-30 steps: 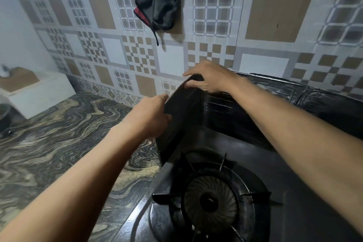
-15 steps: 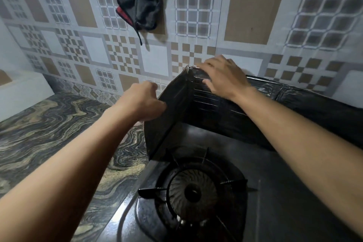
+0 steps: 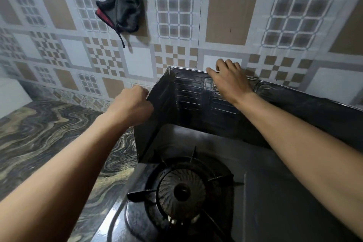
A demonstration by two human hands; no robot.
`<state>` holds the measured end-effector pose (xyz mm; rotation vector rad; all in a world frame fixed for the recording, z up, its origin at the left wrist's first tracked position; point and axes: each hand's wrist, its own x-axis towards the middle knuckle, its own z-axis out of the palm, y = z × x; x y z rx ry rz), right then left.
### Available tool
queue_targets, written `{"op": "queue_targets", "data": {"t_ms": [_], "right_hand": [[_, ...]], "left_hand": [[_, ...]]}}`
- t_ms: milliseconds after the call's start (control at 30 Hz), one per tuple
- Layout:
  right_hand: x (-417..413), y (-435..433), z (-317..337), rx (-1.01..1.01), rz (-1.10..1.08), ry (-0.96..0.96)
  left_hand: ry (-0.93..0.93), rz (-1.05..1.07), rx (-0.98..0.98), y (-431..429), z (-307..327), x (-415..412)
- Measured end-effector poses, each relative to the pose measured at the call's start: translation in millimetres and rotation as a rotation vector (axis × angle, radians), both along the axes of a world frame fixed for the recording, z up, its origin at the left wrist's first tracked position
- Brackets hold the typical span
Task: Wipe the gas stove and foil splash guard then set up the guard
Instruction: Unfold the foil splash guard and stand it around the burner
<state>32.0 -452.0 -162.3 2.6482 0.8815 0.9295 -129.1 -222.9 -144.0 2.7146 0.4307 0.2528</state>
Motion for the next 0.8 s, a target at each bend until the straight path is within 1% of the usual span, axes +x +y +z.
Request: {"op": "queue_targets", "data": {"t_ms": [67, 233, 400, 500, 567, 700, 800], "right_hand": [[2, 2, 2, 0.000, 0.002, -0.040], [-3, -7, -14, 0.054, -0.063, -0.005], [-2, -35, -42, -0.052, -0.082, -0.059], [-2, -43, -49, -0.099, -0.082, -0.005], [0, -48, -51, -0.127, -0.060, 0.014], [4, -62, -51, -0.169, 0.056, 0.047], [1, -69, -47, -0.159, 0.084, 0.047]], "left_hand": [[-0.012, 0.006, 0.010, 1, -2, 0], [-0.038, 0.035, 0.038, 4, -6, 2], [-0.047, 0.030, 0.034, 6, -12, 7], [-0.073, 0.007, 0.004, 3, -17, 10], [-0.088, 0.015, -0.019, 1, -18, 12], [-0.113, 0.013, -0.037, 0, -15, 15], [-0.109, 0.014, -0.057, 0, -11, 11]]}}
